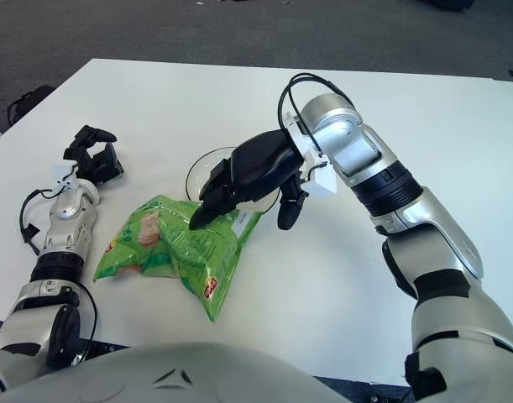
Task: Put the snack into the plate.
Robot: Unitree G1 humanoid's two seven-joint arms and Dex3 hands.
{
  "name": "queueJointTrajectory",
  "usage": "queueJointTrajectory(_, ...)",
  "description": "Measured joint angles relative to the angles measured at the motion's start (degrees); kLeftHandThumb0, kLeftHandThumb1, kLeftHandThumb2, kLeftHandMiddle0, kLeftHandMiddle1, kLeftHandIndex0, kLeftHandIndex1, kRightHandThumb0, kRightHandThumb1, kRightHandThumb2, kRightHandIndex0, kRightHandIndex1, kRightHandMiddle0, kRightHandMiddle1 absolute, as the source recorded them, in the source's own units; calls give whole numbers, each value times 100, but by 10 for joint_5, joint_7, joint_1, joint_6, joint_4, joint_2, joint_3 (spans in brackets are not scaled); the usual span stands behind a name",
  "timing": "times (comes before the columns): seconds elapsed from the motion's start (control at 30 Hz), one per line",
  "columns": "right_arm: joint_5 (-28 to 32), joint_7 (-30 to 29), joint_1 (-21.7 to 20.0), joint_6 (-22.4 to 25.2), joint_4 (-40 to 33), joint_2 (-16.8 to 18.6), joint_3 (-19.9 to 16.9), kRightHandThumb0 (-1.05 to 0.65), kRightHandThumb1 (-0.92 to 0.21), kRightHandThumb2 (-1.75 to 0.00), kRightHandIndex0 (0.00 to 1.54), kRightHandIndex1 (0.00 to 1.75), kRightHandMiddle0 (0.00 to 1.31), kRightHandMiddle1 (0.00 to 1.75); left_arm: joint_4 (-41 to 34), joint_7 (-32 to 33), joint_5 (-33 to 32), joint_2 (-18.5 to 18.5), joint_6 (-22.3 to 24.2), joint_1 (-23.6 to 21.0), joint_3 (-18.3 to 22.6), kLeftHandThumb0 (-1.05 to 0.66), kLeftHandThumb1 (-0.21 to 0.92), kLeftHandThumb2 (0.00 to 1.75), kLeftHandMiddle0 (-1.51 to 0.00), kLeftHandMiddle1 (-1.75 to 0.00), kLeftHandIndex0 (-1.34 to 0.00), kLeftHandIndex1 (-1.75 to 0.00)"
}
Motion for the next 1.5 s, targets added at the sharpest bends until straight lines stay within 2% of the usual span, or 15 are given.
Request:
queueJointTrajectory(0.13,-21,-9,0,1,0,7,-1,-21,-59,-118,24,4,0,36,0,0,0,0,0,0,0,-42,53,104,-106,-175,-44,-175)
queueJointTrajectory(0.4,-89,-59,0,4,7,48,-1,-37,-66,-96,27,5,0,39,-1,0,0,-1,1,1,0,-41,54,104,-106,-175,-44,-175)
queueJointTrajectory(0.63,-134,-96,0,17,12,72,-1,-40,-69,-90,30,6,0,44,-1,2,1,-2,1,0,-1,-41,54,104,-107,-175,-44,-175)
queueJointTrajectory(0.87,-157,-105,-3,76,1,85,5,-38,-74,-89,32,6,0,53,-2,5,1,-2,2,0,-2,-41,54,103,-104,-175,-44,-175)
queueJointTrajectory(1.23,-193,-103,-29,170,-10,154,41,-34,-73,-90,33,7,0,67,-3,15,-1,-5,5,-2,3,-42,51,107,-105,-175,-46,-175)
queueJointTrajectory(1.5,-194,-105,-29,216,-19,159,40,-33,-72,-91,34,8,0,71,1,21,-2,-5,5,-4,14,-43,49,110,-107,-175,-48,-175)
